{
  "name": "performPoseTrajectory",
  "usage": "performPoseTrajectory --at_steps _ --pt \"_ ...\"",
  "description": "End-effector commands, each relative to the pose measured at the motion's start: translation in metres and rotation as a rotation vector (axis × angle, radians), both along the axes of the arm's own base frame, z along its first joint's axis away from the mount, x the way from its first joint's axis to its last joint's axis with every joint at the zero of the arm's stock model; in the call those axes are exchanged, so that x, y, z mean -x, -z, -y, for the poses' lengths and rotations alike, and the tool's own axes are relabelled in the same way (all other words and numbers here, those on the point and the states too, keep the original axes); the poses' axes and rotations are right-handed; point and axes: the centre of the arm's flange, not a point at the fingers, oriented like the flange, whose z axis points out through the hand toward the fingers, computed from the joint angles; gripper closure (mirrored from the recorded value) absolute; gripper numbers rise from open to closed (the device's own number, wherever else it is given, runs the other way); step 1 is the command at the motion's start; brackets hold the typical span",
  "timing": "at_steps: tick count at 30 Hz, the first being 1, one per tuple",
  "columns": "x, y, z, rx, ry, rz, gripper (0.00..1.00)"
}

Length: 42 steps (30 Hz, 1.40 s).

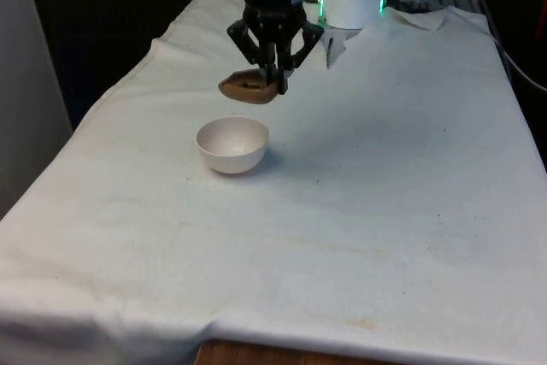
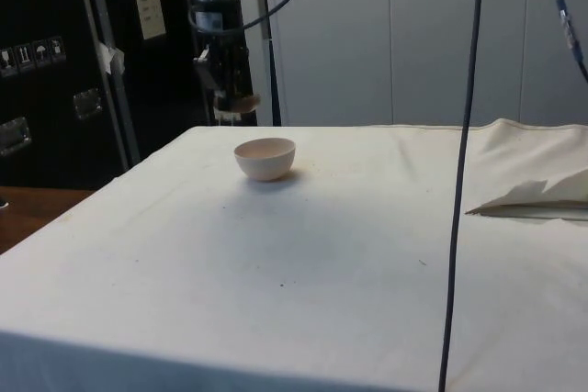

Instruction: Pour the coffee beans from the cup into the bowl.

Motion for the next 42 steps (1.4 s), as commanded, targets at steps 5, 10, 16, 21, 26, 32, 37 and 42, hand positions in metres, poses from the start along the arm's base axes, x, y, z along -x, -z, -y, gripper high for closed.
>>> performPoseTrajectory --at_steps 5,10,16,21,26,32,37,42 --pt "0.003 -0.003 0.010 -0.046 0.004 0.008 1.00" --pt "0.003 -0.001 0.016 -0.055 0.007 0.014 1.00" --pt "0.007 -0.002 0.024 -0.121 0.009 0.032 1.00" --pt "0.008 -0.001 0.028 -0.155 0.010 0.044 1.00" --pt "0.011 0.000 0.035 -0.190 0.014 0.050 1.00" --pt "0.014 0.001 0.044 -0.231 0.014 0.056 1.00" --pt "0.017 0.003 0.052 -0.257 0.014 0.057 1.00" --pt "0.021 0.006 0.060 -0.301 0.015 0.065 1.00"
